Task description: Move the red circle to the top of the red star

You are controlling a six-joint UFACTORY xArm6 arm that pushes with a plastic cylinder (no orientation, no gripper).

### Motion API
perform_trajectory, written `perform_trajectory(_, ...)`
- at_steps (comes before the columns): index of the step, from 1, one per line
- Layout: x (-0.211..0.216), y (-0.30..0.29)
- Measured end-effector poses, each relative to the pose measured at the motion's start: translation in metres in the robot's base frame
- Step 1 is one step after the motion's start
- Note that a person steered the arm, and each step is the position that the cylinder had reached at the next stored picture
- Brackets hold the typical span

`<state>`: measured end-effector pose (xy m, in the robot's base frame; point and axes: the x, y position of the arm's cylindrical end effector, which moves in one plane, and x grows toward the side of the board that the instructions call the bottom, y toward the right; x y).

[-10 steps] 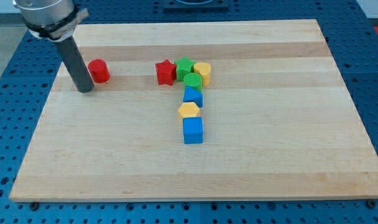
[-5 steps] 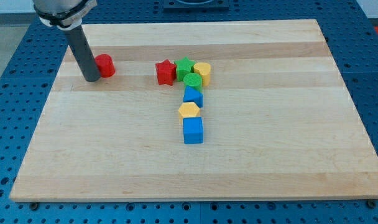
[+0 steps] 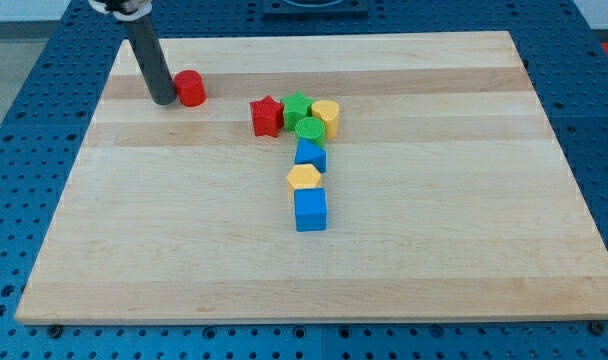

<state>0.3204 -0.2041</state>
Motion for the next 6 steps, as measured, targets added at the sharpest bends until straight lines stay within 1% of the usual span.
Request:
perform_trajectory(3,-0.005,0.031)
perform_trajectory(6,-0.053,0.033)
